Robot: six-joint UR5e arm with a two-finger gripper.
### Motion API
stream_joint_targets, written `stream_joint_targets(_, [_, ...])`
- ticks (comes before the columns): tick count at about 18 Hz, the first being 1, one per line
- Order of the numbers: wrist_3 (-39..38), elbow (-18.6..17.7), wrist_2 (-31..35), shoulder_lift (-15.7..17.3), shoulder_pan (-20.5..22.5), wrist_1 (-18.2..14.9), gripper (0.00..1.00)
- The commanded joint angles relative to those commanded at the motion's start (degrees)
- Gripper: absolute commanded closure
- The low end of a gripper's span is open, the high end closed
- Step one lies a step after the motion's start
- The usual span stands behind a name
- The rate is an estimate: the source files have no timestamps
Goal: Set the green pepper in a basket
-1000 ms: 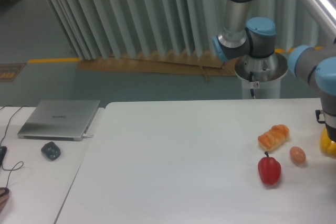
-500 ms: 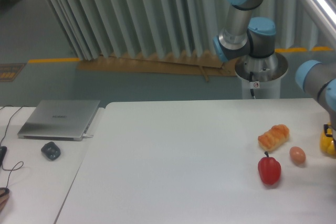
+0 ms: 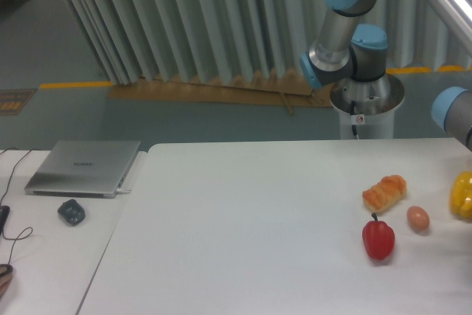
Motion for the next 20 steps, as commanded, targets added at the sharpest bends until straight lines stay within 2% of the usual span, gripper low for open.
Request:
stream_joint_targets(10, [-1.32, 0.53, 0.00, -2.20, -0.35, 0.44, 0.00])
stream_joint_targets(20, [-1.58, 0.44, 0.09, -2.81, -0.44, 1.23, 0.00])
